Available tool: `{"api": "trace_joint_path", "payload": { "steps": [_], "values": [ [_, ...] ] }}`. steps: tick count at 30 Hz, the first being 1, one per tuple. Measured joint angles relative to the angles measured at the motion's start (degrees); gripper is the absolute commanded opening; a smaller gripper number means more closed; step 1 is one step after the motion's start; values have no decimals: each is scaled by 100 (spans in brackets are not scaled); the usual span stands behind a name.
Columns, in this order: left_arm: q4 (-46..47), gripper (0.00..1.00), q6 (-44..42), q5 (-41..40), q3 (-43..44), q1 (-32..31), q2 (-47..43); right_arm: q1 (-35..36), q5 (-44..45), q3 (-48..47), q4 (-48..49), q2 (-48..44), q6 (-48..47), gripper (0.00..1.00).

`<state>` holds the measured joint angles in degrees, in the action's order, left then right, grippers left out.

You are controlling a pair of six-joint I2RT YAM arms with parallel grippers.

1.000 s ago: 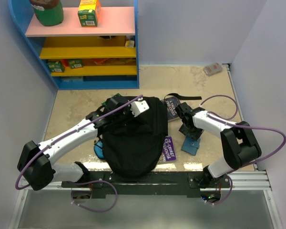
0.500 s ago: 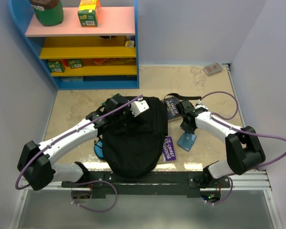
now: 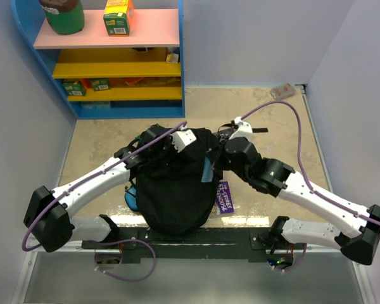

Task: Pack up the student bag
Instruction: Pick up the personal item from the center of the board, then place the personal item in the student bag.

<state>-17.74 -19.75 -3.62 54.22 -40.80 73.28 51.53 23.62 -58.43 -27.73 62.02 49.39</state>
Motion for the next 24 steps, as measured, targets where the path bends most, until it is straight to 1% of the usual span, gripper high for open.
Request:
{"api": "trace_joint_path", "payload": {
  "steps": [3,6,10,13,19,24],
  "values": [
    [2,0,151,105,0,74,37,629,-66,247,699,-181,-267,0],
    [11,0,396,356,0,264,76,940,-122,605,1355,-173,-468,0],
    [2,0,713,831,0,656,76,999,-420,1215,2400,-175,-595,0],
    [-4,0,828,1036,0,776,76,997,-763,1657,3379,-116,-608,0],
    [-35,0,894,1226,0,796,76,1001,-1248,1775,4927,446,-614,0],
    [-37,0,935,1241,0,802,76,1003,-1220,1996,5724,863,-616,0]
  ]
}}
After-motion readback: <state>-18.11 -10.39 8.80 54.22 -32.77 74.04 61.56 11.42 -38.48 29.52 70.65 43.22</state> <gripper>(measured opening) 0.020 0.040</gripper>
